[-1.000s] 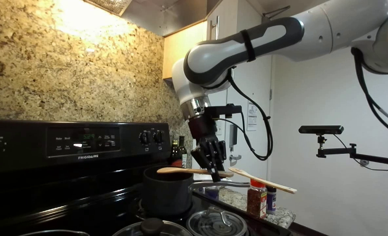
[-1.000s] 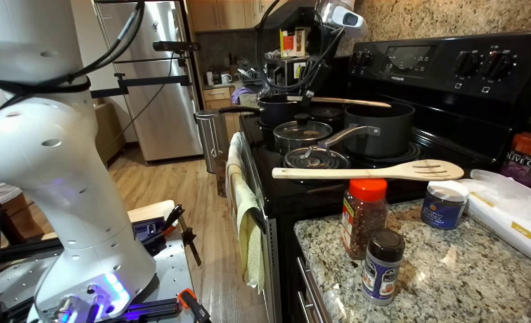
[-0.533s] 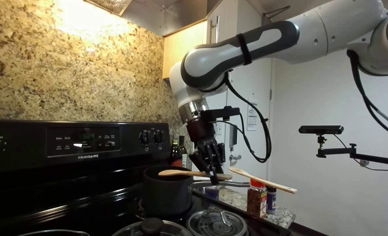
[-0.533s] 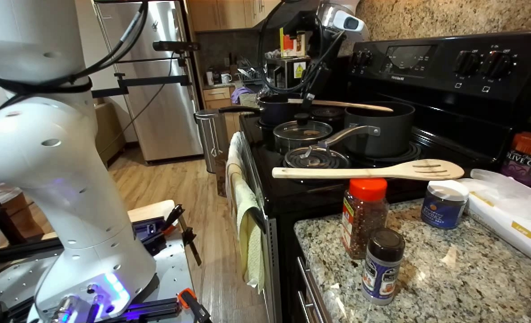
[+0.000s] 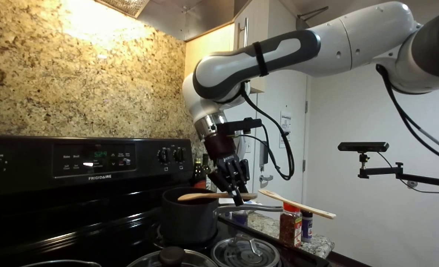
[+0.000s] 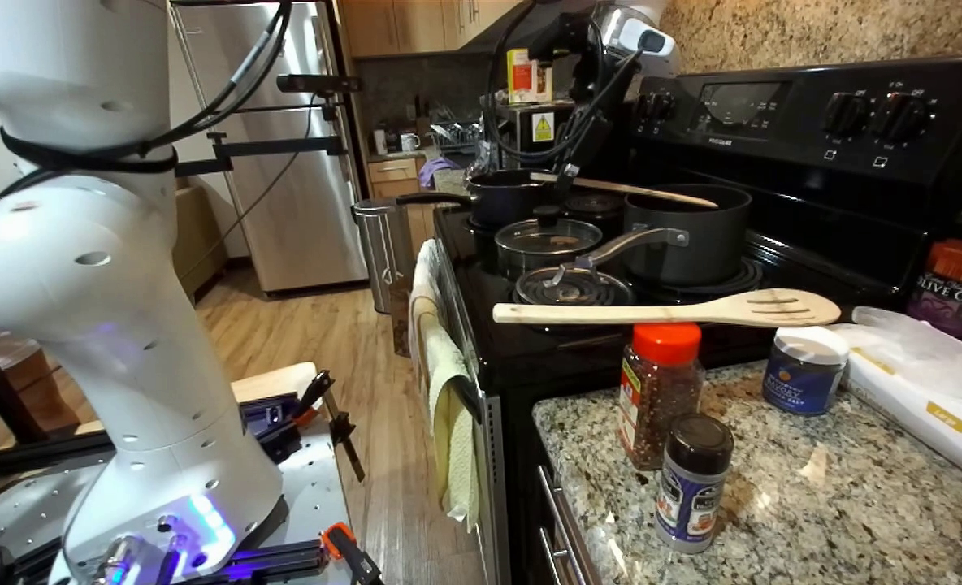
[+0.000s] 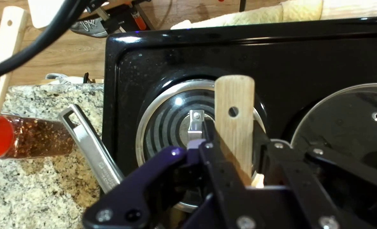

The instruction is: Pick the wooden spatula on the stove and put it in the pot on the right

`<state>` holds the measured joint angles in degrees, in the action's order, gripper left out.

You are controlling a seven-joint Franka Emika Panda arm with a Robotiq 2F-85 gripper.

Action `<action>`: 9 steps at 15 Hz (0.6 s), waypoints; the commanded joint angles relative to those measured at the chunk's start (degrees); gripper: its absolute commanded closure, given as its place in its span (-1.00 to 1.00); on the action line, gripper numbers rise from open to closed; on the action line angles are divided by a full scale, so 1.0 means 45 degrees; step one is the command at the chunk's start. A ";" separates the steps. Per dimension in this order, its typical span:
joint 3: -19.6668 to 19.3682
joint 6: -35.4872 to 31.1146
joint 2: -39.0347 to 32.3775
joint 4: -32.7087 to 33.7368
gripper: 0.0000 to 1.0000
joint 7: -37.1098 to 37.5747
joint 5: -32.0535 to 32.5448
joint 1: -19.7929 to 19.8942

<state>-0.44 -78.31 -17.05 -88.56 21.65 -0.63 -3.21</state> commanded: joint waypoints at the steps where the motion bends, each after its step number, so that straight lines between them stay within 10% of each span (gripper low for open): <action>1: -0.0068 0.1562 -0.1010 0.1685 0.85 -0.0171 -0.0282 0.0101; 9: -0.0186 0.0855 -0.2357 0.2333 0.85 -0.0168 -0.0365 0.0060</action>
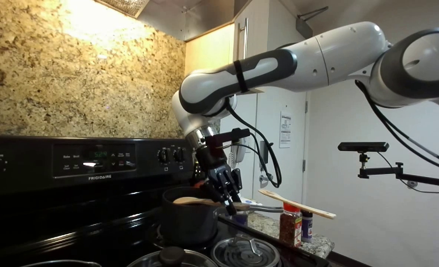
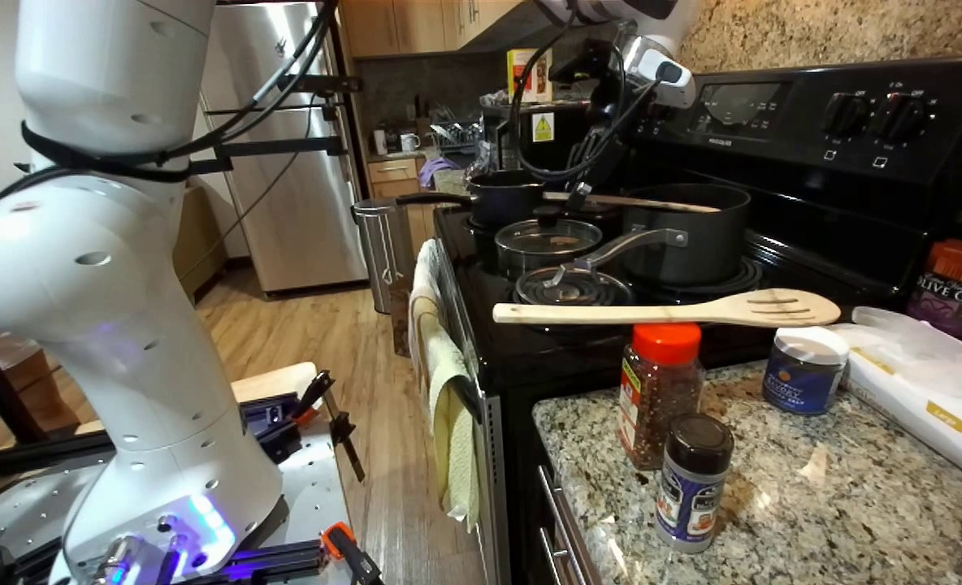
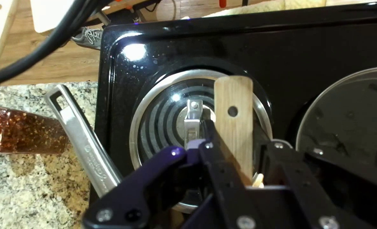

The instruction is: Pick the wooden spatula on the stove and put it in the pot on the right

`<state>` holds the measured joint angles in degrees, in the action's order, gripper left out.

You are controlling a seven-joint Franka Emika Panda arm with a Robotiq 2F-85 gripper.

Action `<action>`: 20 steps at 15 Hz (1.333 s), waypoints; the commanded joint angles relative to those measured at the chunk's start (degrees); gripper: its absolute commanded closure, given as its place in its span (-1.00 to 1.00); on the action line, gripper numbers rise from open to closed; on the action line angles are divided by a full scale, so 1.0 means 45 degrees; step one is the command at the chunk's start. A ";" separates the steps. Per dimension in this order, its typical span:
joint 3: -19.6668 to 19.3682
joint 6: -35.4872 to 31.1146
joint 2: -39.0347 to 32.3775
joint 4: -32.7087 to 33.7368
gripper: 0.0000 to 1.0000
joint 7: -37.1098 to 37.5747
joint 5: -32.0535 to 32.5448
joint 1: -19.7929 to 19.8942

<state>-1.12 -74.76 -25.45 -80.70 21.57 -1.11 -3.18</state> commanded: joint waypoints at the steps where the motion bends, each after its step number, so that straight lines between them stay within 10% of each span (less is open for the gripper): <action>1: -0.0047 0.0019 -0.0548 0.0668 0.85 -0.0088 -0.0261 0.0044; 20: -0.0241 0.5491 -0.2054 0.4645 0.85 -0.0262 0.0222 -0.0078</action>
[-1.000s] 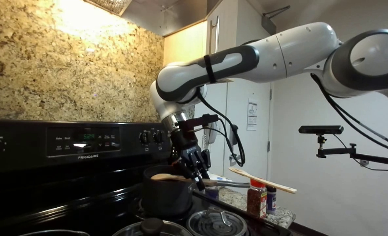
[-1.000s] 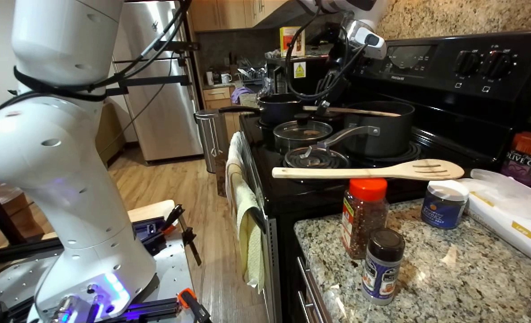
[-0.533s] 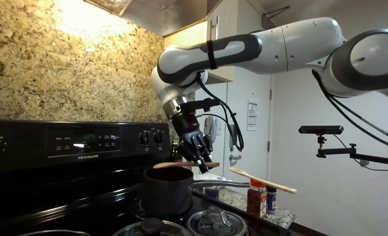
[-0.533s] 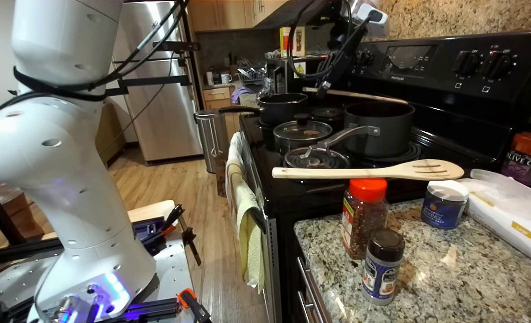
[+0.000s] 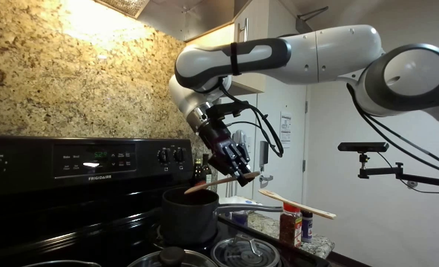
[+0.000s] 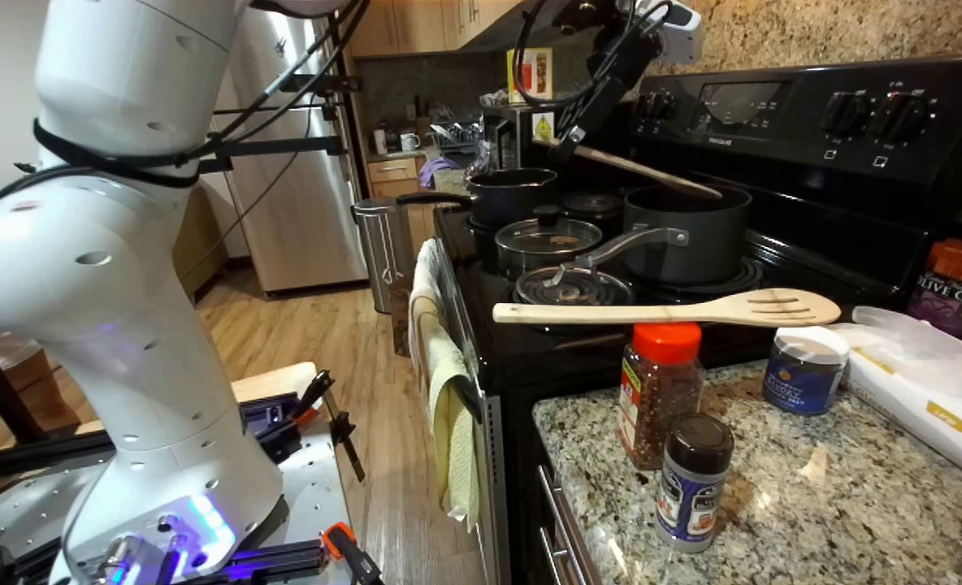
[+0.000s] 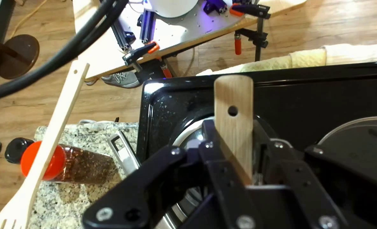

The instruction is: Pick the wooden spatula on the stove and put it in the pot on the right

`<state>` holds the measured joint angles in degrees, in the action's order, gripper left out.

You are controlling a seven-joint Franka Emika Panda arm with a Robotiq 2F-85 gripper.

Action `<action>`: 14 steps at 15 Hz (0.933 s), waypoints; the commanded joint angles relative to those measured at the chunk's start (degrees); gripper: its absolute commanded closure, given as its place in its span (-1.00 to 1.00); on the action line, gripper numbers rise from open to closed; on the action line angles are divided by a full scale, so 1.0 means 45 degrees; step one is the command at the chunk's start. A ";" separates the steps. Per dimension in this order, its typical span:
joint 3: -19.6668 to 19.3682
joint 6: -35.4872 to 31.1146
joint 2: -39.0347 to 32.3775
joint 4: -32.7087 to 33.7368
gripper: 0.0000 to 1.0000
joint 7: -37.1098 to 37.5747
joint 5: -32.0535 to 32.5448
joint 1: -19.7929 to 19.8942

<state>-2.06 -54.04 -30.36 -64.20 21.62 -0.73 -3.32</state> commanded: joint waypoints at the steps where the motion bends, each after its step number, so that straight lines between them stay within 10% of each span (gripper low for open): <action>1: -0.0043 0.0741 -0.1245 0.0994 0.85 -0.0238 0.0207 -0.0109; 4: -0.0062 0.0725 -0.1831 0.1282 0.83 -0.0266 0.0299 -0.0214; 7: -0.0117 0.0414 -0.2014 0.1551 -0.06 -0.0193 0.0284 -0.0275; 14: -0.0025 -0.1638 -0.1102 0.1085 -0.94 0.0168 -0.0221 -0.0167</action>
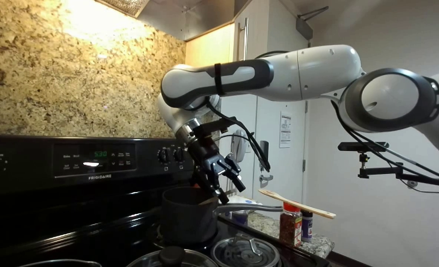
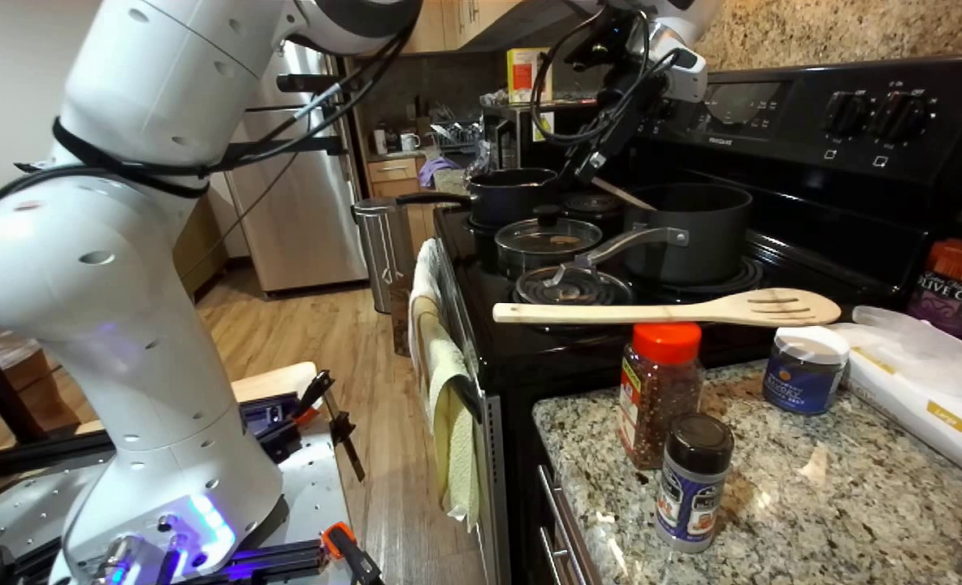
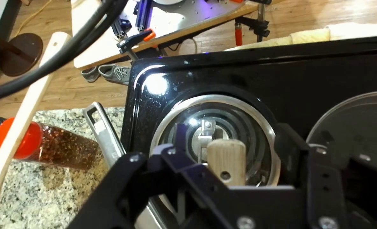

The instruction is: Pick the wooden spatula on the stove and put it in the pot on the right

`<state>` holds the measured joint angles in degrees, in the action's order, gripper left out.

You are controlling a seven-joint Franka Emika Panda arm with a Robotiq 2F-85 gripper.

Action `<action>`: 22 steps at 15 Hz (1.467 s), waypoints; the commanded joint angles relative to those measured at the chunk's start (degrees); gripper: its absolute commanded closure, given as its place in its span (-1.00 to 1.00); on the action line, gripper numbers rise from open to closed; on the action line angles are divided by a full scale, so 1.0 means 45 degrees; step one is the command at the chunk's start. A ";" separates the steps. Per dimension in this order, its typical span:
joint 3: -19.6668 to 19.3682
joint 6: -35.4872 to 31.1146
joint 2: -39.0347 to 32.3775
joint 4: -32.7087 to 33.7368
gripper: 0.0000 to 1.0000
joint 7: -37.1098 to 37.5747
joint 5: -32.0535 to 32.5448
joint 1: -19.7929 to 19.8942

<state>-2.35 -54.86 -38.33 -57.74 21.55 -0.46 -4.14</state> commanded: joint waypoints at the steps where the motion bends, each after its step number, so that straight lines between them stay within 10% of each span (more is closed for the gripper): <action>1: 0.0037 -0.2090 0.1014 -0.0639 -1.00 0.0141 -0.0232 -0.0031; 10: 0.0016 -0.8244 0.5679 -0.5032 -1.00 0.0158 -0.0126 -0.0234; 22: 0.0454 -0.8158 1.3199 -1.2309 -1.00 -0.0147 0.0466 0.0394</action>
<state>-1.92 -90.48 10.72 -102.01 22.34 1.40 -4.19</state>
